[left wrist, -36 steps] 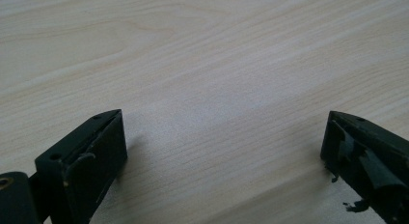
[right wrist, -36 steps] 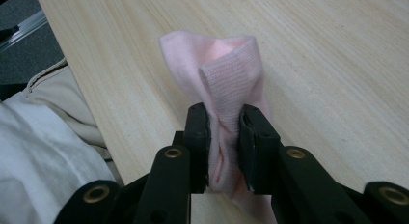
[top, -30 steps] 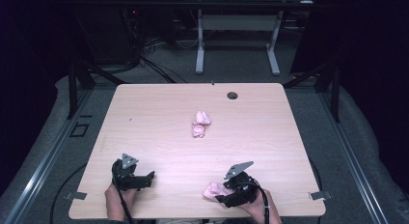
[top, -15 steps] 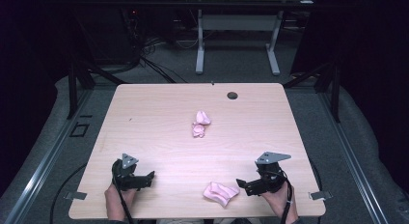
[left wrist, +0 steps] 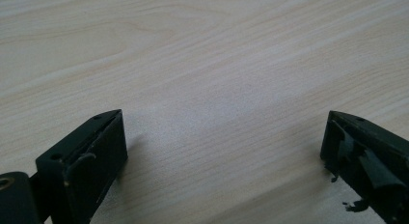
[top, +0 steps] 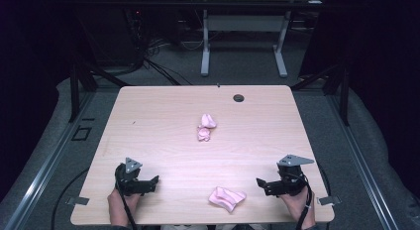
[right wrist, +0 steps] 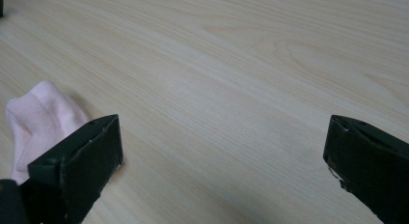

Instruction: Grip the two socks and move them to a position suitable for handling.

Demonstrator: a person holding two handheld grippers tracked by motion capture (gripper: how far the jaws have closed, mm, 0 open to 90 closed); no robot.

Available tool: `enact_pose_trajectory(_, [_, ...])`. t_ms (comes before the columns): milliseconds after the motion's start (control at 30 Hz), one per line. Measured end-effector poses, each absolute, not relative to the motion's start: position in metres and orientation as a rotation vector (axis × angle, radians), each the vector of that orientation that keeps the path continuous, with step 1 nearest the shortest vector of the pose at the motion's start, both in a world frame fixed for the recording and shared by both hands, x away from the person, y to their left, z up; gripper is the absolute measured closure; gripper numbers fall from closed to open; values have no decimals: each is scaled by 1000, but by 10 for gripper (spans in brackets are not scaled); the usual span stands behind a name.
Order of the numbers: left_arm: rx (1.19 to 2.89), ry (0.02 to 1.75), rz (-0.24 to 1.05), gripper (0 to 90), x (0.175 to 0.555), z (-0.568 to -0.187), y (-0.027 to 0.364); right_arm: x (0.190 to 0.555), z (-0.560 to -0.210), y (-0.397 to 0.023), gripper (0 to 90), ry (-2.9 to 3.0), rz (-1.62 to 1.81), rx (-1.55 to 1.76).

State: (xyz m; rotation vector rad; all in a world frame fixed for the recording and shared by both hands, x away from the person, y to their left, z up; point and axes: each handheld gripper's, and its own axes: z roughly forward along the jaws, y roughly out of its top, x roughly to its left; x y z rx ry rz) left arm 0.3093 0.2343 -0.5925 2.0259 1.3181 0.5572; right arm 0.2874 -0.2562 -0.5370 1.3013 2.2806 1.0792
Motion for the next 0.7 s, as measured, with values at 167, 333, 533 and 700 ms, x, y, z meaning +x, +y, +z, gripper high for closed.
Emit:
enact_pose_trajectory(167, [2029, 1316, 558, 23, 309, -592, 235, 305, -529, -252, 0, 2287, 1068, 1275])
enact_pose_trajectory(333, [2029, 1313, 562, 24, 309, -592, 235, 341, -522, -233, 0, 2335, 1060, 1229])
enact_pose_trajectory(533, [2032, 1312, 561, 24, 309, -592, 235, 375, -520, -203, 0, 2415, 1025, 1154])
enact_pose_trajectory(700, [2031, 1313, 560, 24, 309, -592, 235, 398, -517, -181, 0, 2467, 1018, 1107])
